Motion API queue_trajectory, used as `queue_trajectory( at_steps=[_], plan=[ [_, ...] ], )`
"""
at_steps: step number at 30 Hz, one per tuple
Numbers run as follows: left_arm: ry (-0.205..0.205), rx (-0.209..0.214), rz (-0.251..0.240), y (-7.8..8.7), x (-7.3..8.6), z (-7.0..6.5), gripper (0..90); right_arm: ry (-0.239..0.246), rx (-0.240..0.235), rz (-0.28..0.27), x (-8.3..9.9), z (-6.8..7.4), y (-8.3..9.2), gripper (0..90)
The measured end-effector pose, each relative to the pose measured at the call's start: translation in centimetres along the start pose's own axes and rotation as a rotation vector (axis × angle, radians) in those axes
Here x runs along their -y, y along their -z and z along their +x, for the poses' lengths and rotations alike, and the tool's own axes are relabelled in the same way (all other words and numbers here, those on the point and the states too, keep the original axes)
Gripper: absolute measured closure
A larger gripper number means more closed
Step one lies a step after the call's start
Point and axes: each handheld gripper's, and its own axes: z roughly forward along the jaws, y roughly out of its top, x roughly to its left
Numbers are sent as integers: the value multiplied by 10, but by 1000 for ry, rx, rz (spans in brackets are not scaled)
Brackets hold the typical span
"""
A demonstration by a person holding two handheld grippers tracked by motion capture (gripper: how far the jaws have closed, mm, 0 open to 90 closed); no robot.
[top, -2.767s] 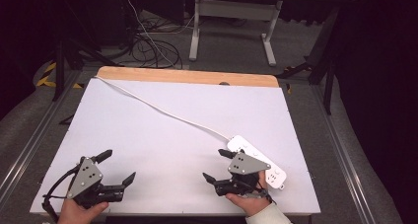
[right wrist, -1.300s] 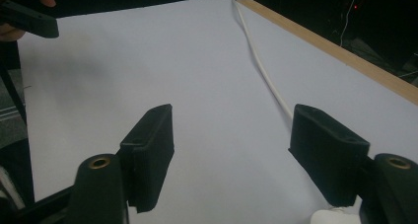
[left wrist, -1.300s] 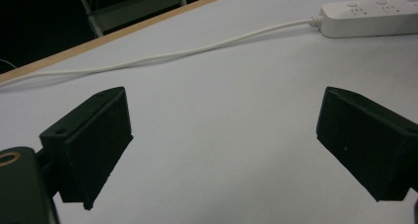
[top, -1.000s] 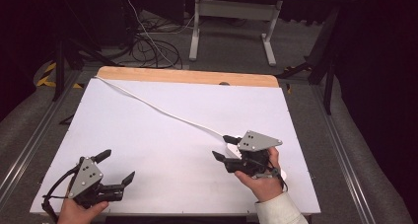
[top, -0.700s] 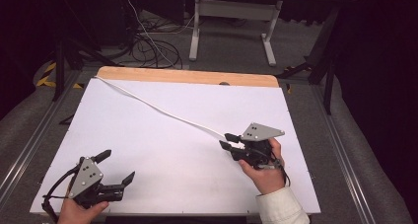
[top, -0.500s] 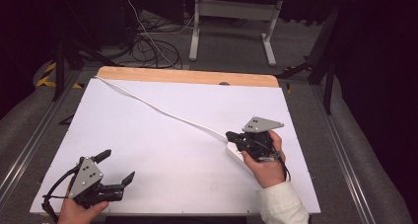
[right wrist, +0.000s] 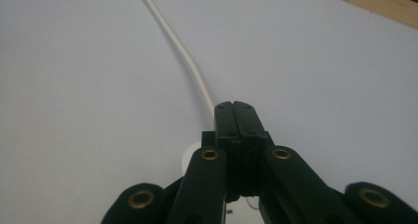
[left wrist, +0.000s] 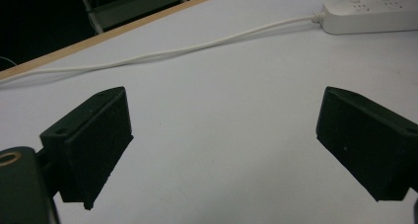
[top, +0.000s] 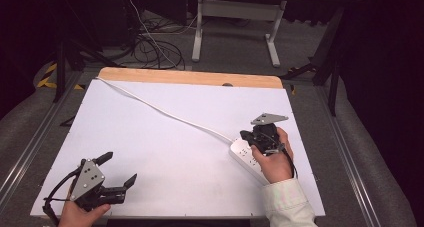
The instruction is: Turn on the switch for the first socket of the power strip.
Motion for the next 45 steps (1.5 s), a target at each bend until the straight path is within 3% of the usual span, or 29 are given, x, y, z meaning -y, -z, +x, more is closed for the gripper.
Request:
queue_trajectory(
  at_steps=[6, 19, 29, 45],
  plan=[
    [1, 0, 0, 0, 0, 0, 72, -13, 37, 89, 4, -7, -8, 900],
    [1, 3, 0, 0, 0, 0, 72, -24, 61, 201, 10, -13, -19, 900],
    [2, 2, 1, 0, 0, 0, 73, -21, 69, 244, 14, -13, -24, 900],
    [3, 1, 2, 0, 0, 0, 73, -22, 73, 263, 17, -13, -26, 900]
  ],
)
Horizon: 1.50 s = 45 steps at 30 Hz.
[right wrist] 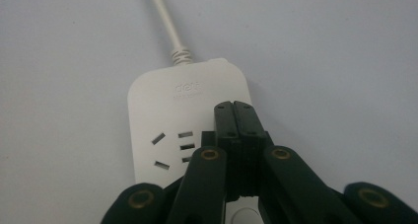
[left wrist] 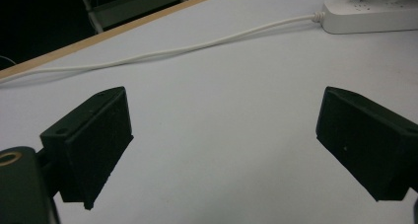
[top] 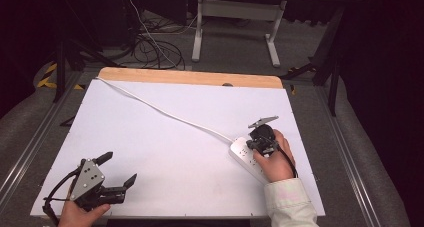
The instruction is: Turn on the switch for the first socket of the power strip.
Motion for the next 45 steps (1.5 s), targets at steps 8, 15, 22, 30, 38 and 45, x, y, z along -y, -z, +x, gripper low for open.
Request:
queue_trajectory(
  at_steps=[8, 15, 22, 30, 38, 45],
  plan=[
    [-2, -4, -1, 0, 0, 0, 73, -16, -23, -16, 2, -3, -1, 900],
    [-1, -3, -1, 0, 0, 0, 73, -12, -15, -14, 2, -2, -1, 900],
    [-1, -3, -2, 0, 0, 0, 73, -6, -5, -12, 3, -1, -2, 900],
    [-1, -5, -1, 0, 0, 0, 73, -5, -5, -12, 3, 0, -3, 900],
    [-2, -5, -2, 0, 0, 0, 73, -6, -1, -11, 3, 0, -3, 900],
    [-1, -5, -3, 0, 0, 0, 73, -9, -8, -17, 5, -1, -3, 900]
  ],
)
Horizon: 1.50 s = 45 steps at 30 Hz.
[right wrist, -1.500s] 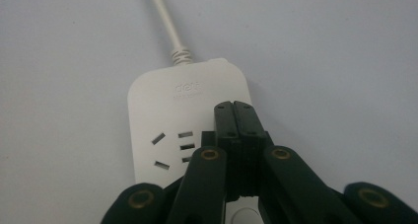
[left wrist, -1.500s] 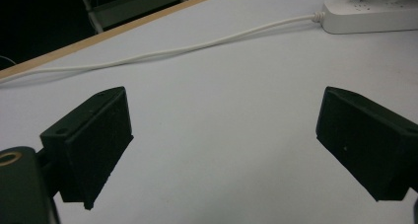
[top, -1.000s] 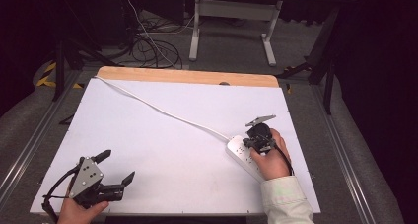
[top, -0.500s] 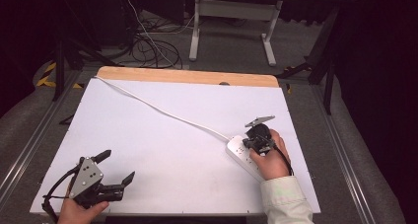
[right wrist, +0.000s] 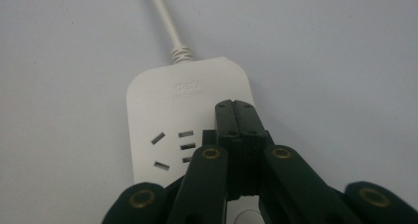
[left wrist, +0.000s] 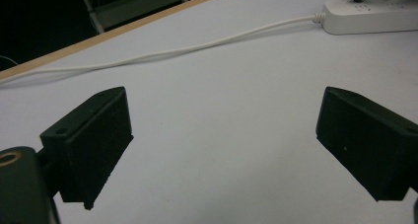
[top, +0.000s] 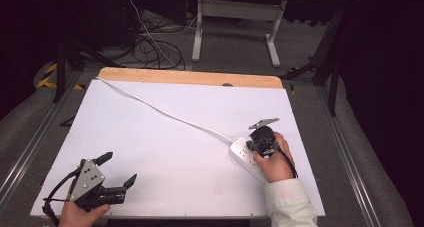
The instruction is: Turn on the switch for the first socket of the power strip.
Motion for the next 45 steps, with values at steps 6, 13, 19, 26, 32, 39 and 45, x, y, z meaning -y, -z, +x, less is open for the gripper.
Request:
queue_trajectory(
  at_steps=[6, 13, 19, 26, 32, 39, 45],
  plan=[
    [1, -1, -2, 0, 0, 0, 73, 2, 8, 0, 0, 1, 0, 900],
    [0, -1, -2, 0, 0, 0, 73, -7, 3, -8, 1, 0, 0, 900],
    [0, -1, -2, 0, 0, 0, 73, -12, 0, -7, 1, 0, -1, 900],
    [1, -1, -2, 1, 0, -1, 73, -11, 1, -7, 1, 0, -1, 900],
    [0, -2, -2, 0, 0, 0, 73, -13, -3, -6, 2, -1, -1, 900],
    [7, 2, -1, 0, 0, 1, 73, -16, 1, -75, 3, 0, 8, 900],
    [-2, -2, -3, 0, 0, 0, 73, 3, 1, -143, -1, 7, 27, 900]
  ],
)
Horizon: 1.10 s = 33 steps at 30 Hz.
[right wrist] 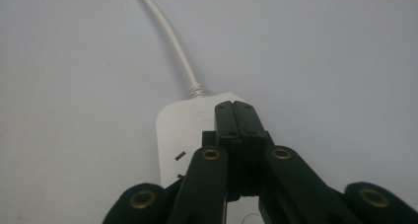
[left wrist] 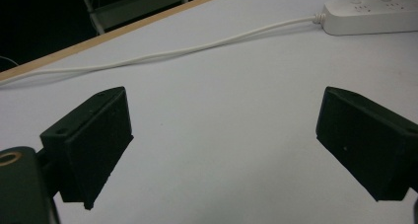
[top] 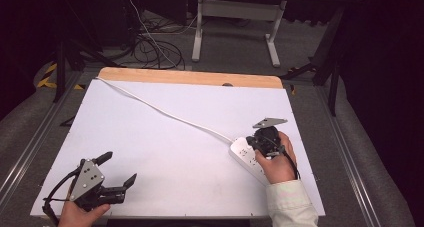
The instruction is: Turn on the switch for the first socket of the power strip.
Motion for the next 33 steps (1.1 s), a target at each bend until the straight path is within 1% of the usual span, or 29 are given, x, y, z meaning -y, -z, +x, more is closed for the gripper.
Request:
queue_trajectory(
  at_steps=[4, 7, 9, 10, 13, 15, 19, 21, 22, 23, 24, 26, 28, 29, 31, 33],
  plan=[
    [-2, -2, -1, 0, 0, 0, 73, 8, 9, -18, -2, 3, 9, 900],
    [1, -1, 0, 0, 0, 0, 73, 10, 6, -24, -3, 3, 13, 900],
    [0, -1, 0, 0, 0, 1, 73, 13, -5, -30, -4, 2, 14, 900],
    [9, 1, -1, 0, 0, 0, 73, 13, -4, -32, -4, 2, 15, 900],
    [11, 1, 1, 0, 0, 0, 73, 15, -4, -50, -4, 1, 20, 900],
    [5, 0, 3, 0, 0, 1, 73, 17, -2, -66, -5, 2, 24, 900],
    [8, -3, 3, 0, 0, 1, 73, 28, 2, -94, -6, 4, 32, 900],
    [10, -3, 1, 0, 0, 1, 73, 30, -4, -110, -7, 6, 36, 900],
    [15, -1, -1, 0, 0, 0, 73, 31, -8, -120, -7, 7, 38, 885],
    [14, -1, -1, 1, 0, 0, 73, 33, -9, -134, -8, 7, 40, 819],
    [18, 0, -2, 1, 0, 0, 73, 35, -11, -143, -8, 8, 42, 808],
    [13, -4, -3, 2, 0, 1, 73, 46, -13, -148, -9, 9, 46, 766],
    [10, -8, -8, 2, 0, 1, 73, 52, -16, -165, -9, 11, 49, 729],
    [17, -6, -10, 2, 0, 1, 73, 54, -24, -178, -9, 11, 51, 700],
    [15, -6, -8, 3, 0, 1, 73, 57, -30, -208, -8, 12, 54, 627],
    [19, -5, -7, 2, 0, 1, 73, 66, -34, -228, -7, 14, 56, 519]
  ],
)
